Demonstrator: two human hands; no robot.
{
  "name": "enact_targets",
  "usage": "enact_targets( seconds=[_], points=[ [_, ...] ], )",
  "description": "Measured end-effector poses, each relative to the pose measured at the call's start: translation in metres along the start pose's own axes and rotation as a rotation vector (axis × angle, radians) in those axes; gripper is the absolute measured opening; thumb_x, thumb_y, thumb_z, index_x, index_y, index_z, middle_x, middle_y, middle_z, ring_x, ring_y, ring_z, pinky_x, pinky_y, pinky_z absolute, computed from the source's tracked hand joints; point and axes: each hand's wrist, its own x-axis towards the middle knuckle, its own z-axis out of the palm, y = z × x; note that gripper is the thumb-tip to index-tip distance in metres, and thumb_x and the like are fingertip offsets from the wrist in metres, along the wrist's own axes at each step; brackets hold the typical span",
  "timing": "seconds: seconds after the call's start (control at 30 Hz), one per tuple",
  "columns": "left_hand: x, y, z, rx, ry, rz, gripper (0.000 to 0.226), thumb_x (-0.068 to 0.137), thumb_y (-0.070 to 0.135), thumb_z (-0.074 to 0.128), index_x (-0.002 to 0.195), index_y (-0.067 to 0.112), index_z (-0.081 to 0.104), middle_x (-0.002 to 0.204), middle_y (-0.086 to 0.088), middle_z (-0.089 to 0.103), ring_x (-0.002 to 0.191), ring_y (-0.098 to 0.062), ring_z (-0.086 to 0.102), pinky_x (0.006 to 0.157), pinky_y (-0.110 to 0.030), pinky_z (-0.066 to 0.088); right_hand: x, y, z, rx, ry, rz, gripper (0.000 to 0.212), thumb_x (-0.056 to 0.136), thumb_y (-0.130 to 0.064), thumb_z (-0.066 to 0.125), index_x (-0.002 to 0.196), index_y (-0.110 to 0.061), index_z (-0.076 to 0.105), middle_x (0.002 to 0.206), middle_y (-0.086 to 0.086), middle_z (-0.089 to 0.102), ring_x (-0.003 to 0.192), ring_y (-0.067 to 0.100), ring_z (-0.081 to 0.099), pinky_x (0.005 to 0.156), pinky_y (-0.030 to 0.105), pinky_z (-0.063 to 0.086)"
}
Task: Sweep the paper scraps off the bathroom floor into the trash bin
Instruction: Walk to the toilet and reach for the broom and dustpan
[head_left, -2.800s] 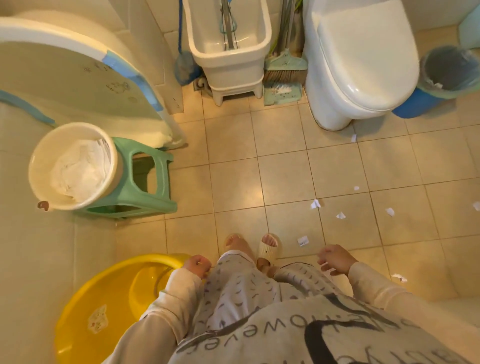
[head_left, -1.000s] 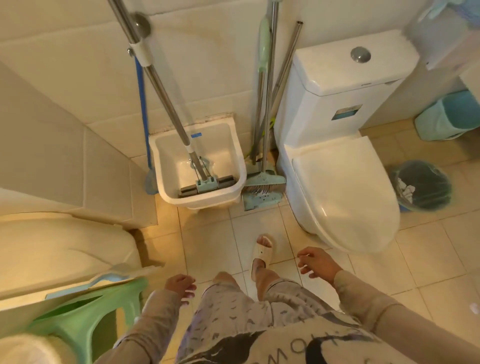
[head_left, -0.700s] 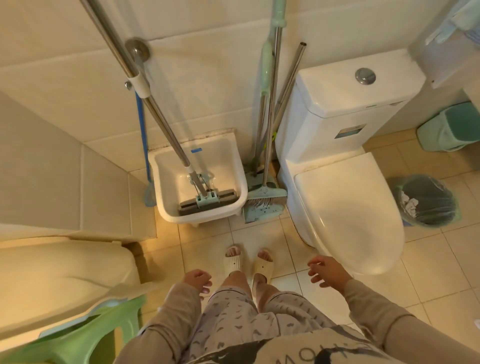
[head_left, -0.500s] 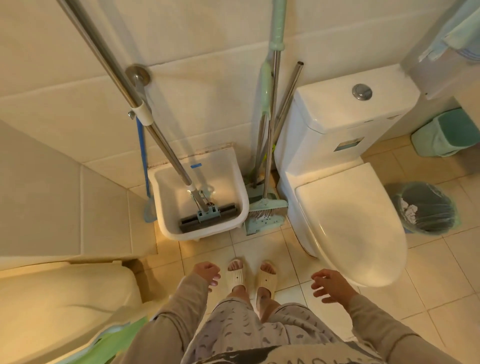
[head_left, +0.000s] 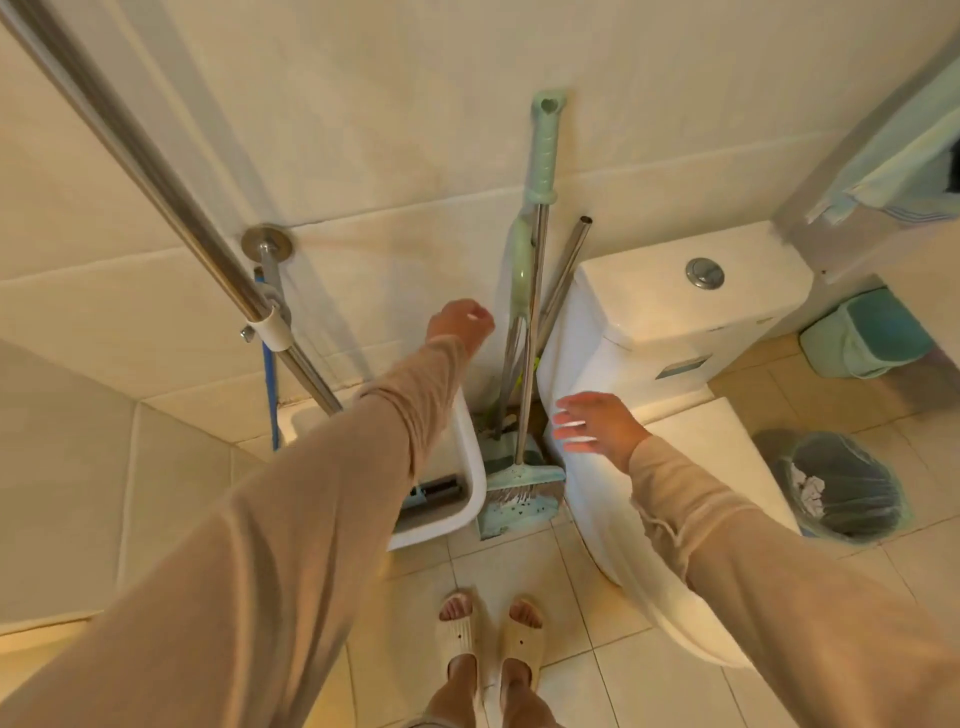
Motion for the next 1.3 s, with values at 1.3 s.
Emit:
enact_targets(
  seconds=[1.3],
  points=[
    [0.009, 0.055, 0.052, 1.804, -0.014, 1.092, 0.023, 0.094, 0.007, 0.05, 0.113, 0.007, 0.061, 0.121, -0.008, 0.062, 0.119, -0.029, 0.049, 0.114, -0.048, 0.022, 0.0, -0.053, 0.001, 1.166, 0.205, 0.183, 0.039, 0.096, -0.015, 0.042, 0.063, -0.009, 0.06, 0.069, 0.014, 0.046, 0.059, 0.018, 0.058, 0.061, 0.021, 0.053]
  ],
)
